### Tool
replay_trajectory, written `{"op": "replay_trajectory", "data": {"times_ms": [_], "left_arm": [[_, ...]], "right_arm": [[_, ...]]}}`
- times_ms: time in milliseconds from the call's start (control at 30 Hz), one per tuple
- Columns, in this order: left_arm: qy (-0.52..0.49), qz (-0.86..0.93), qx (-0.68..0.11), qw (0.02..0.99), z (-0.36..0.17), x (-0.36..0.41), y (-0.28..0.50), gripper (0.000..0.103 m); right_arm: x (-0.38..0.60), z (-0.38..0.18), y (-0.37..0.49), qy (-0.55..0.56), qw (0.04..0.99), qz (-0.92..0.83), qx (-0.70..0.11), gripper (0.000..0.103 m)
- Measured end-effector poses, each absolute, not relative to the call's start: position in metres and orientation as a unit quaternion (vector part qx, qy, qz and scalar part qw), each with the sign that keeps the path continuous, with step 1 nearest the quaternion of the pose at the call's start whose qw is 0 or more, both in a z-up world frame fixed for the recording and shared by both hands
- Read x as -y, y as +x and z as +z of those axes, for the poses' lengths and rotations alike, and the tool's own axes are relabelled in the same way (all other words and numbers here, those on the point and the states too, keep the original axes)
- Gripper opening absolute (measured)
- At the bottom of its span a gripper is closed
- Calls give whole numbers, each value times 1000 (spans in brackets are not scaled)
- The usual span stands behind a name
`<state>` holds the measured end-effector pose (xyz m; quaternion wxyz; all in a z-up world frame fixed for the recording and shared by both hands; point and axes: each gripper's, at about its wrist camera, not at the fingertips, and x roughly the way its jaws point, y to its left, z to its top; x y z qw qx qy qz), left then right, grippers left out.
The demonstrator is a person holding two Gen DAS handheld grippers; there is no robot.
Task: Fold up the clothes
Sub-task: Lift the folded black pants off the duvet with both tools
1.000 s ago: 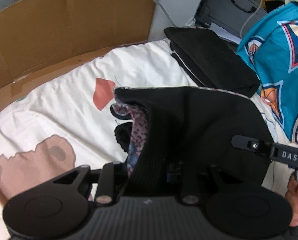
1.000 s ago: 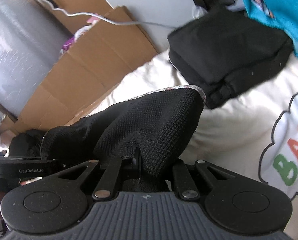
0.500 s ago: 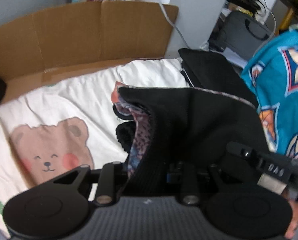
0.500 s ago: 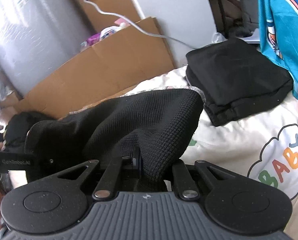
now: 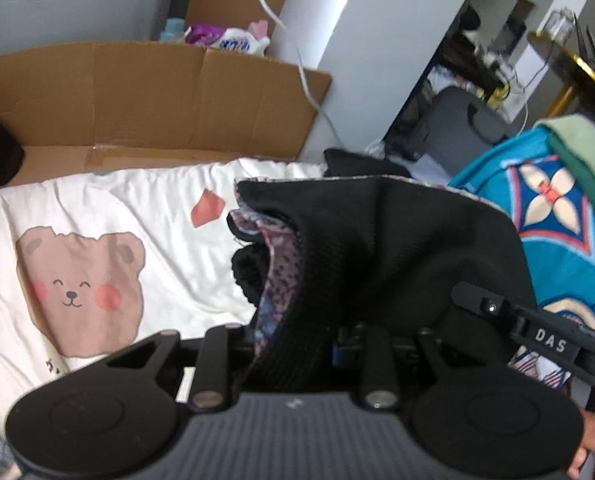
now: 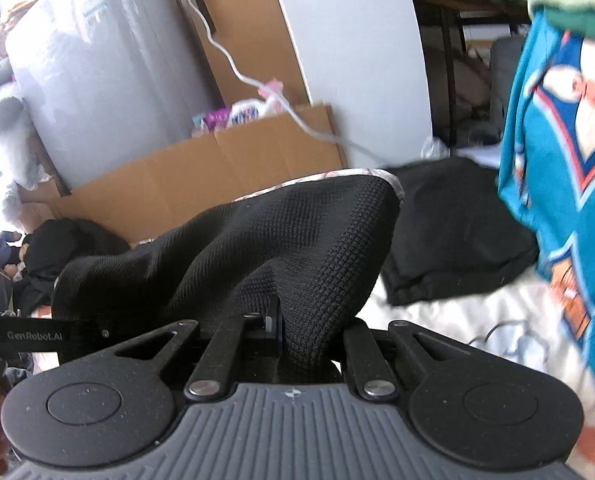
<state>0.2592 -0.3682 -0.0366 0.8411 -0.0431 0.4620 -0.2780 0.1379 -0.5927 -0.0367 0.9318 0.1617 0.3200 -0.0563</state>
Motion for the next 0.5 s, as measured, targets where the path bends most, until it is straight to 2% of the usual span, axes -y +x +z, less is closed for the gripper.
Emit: {"op": "replay_trajectory", "data": {"times_ms": [233, 500], "left_arm": [[-71, -280, -443, 849, -1, 380, 232, 30], [-80, -278, -430, 855, 15, 394, 204, 30]], "right_arm": [[601, 12, 111, 126, 940, -62, -310, 9], [611, 38, 85, 102, 944, -69, -305, 9]]}}
